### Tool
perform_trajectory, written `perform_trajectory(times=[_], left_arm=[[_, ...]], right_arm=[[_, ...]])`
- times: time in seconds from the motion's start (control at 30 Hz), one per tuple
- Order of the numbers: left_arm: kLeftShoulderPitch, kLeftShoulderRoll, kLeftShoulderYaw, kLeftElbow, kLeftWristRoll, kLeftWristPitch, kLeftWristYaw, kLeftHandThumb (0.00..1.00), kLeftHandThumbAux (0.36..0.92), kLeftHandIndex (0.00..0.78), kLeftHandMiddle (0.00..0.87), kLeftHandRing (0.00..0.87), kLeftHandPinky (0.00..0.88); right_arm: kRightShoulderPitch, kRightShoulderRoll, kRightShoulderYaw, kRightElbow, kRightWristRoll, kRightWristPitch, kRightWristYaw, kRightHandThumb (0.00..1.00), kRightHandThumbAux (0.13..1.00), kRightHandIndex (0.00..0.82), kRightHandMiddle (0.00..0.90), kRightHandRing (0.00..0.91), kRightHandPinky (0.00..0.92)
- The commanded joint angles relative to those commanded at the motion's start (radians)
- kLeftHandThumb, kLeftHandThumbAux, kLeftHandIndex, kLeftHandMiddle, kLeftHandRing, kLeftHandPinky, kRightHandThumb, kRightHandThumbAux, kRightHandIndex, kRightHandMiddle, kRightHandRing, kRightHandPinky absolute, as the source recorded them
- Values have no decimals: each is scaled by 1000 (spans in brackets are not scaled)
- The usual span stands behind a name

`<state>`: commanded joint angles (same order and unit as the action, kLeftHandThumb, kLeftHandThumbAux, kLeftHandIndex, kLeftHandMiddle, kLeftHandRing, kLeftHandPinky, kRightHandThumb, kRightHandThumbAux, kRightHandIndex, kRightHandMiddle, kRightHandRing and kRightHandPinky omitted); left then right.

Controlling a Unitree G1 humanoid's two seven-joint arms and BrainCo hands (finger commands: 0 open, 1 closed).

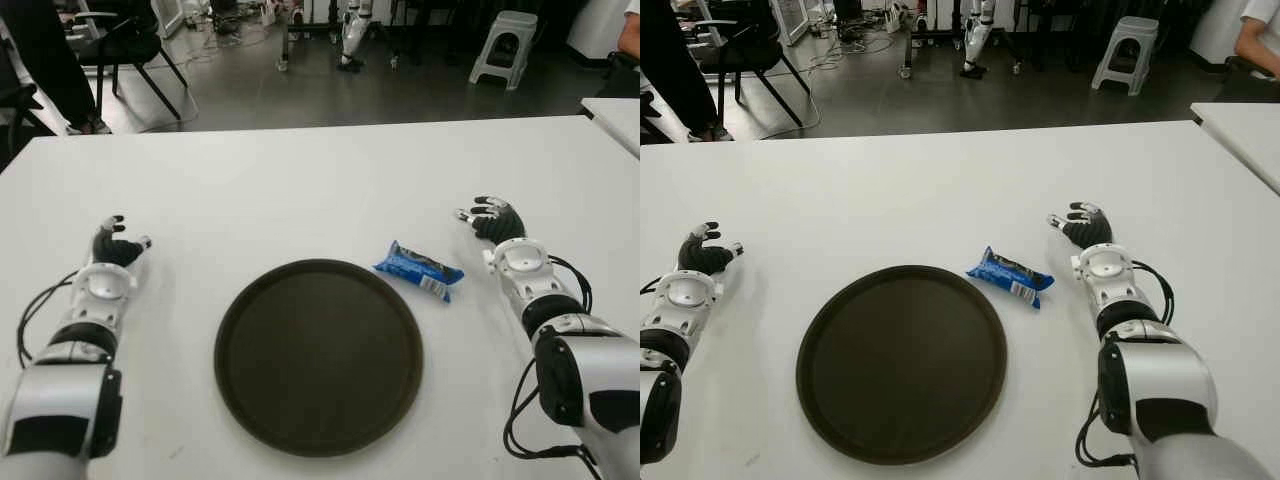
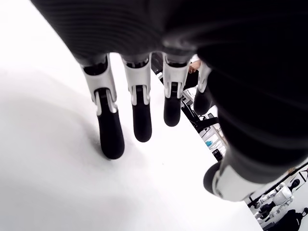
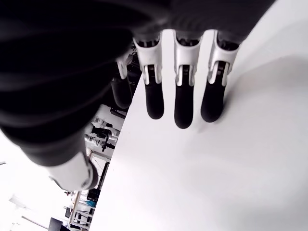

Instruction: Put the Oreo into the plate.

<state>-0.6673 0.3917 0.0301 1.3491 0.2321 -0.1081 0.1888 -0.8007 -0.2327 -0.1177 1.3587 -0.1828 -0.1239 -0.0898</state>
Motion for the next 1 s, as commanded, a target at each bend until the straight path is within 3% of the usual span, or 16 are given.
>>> perform_trajectory(times=[0.63,1.0], left_arm=[[-1,-1,16,-1,-15,-6,-7,282,736,74,174,211,231],[-1,-2,25,0,-15,-1,-14,256,737,70,165,197,214]], right_arm=[[-1,0,2,0,-5,-3,3,265,674,183,227,250,299],[0,-1,7,1,-11,-1,-3,300,683,213,249,269,306]])
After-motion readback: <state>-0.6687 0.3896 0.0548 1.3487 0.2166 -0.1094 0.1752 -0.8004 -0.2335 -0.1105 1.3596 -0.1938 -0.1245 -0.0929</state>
